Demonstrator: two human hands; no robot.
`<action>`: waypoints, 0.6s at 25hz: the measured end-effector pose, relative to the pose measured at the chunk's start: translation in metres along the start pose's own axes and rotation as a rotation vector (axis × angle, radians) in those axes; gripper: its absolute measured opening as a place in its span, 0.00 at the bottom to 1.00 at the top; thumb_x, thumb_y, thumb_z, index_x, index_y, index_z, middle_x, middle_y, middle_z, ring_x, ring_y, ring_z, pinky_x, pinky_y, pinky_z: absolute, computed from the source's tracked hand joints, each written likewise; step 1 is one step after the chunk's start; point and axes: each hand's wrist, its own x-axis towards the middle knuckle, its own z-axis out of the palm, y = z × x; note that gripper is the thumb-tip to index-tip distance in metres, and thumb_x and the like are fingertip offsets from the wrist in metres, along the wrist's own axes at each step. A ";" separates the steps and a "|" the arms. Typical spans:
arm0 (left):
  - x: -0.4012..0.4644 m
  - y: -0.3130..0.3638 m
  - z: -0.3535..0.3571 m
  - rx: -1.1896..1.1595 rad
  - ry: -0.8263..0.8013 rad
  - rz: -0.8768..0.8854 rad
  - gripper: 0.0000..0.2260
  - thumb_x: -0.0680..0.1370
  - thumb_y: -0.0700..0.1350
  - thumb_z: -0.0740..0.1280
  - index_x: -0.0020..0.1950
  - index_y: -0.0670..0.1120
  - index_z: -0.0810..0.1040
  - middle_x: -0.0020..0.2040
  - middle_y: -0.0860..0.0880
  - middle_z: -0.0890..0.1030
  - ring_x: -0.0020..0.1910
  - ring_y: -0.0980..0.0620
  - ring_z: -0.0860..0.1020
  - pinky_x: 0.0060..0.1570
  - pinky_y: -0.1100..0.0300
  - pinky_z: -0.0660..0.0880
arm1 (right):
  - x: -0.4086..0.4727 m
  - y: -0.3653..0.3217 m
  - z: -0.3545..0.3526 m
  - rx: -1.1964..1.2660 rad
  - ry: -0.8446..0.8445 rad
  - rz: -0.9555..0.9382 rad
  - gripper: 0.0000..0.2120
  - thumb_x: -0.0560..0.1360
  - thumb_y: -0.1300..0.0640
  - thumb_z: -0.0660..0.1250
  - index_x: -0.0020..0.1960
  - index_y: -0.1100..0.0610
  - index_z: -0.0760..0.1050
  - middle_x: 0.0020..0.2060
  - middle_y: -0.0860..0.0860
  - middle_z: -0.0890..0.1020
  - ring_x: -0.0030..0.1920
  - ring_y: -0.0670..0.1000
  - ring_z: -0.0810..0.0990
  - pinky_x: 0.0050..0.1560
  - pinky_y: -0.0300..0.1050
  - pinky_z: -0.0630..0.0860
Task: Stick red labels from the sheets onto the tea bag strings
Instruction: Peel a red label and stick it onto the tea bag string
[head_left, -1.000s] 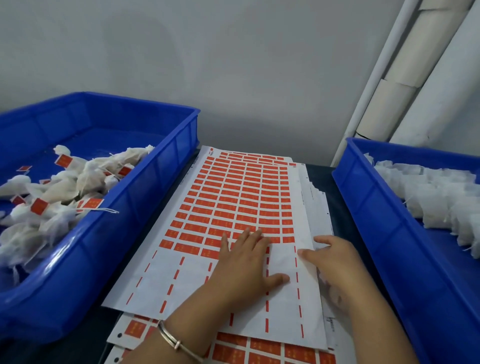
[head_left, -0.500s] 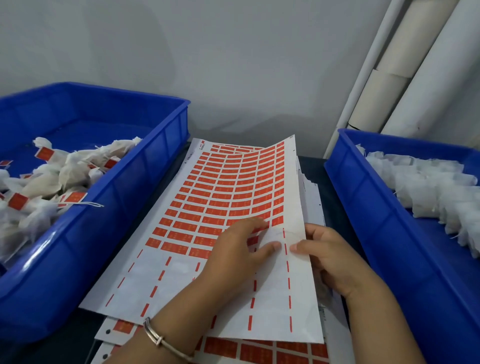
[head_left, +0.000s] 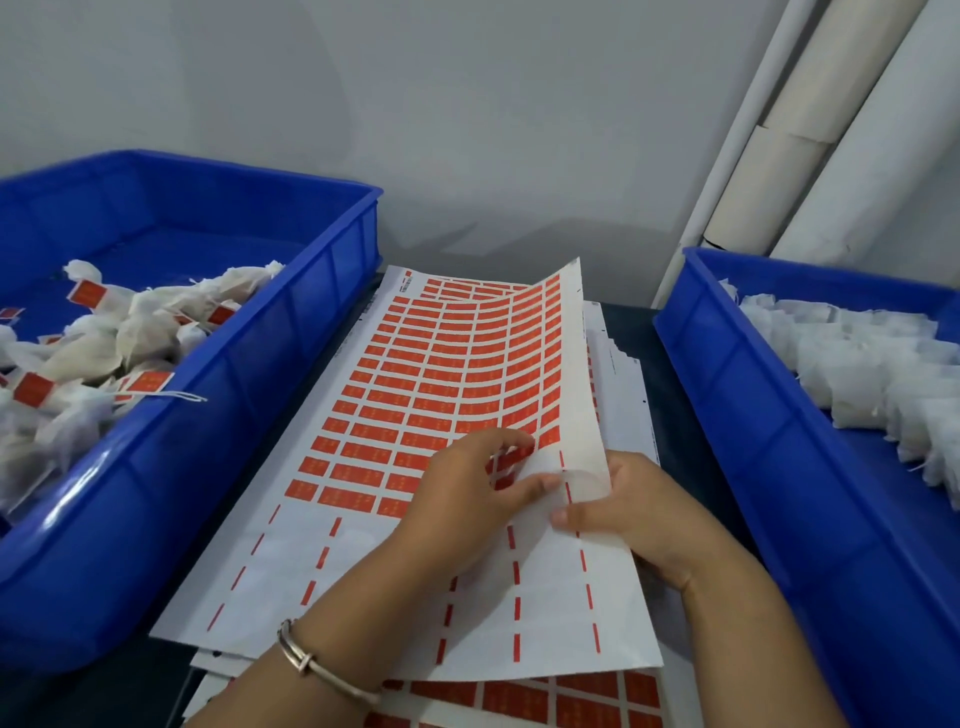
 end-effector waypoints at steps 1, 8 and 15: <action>-0.001 0.000 -0.003 -0.016 -0.007 0.006 0.19 0.68 0.60 0.70 0.58 0.62 0.74 0.59 0.63 0.76 0.40 0.69 0.71 0.32 0.78 0.63 | -0.001 0.001 -0.002 0.039 0.024 0.003 0.16 0.68 0.58 0.74 0.54 0.50 0.76 0.42 0.49 0.85 0.40 0.54 0.85 0.38 0.48 0.81; -0.007 0.003 -0.001 0.081 -0.015 0.043 0.23 0.70 0.61 0.69 0.63 0.63 0.69 0.62 0.65 0.70 0.41 0.69 0.68 0.35 0.76 0.60 | 0.000 0.008 -0.015 0.421 0.043 -0.030 0.27 0.60 0.66 0.65 0.59 0.62 0.75 0.50 0.62 0.83 0.51 0.64 0.82 0.54 0.64 0.76; -0.014 0.003 0.008 -0.084 0.007 0.045 0.18 0.74 0.53 0.69 0.63 0.62 0.72 0.58 0.67 0.73 0.53 0.65 0.71 0.43 0.75 0.63 | 0.001 0.003 -0.002 0.389 0.054 -0.066 0.20 0.62 0.57 0.77 0.54 0.53 0.78 0.46 0.55 0.85 0.44 0.59 0.84 0.39 0.50 0.81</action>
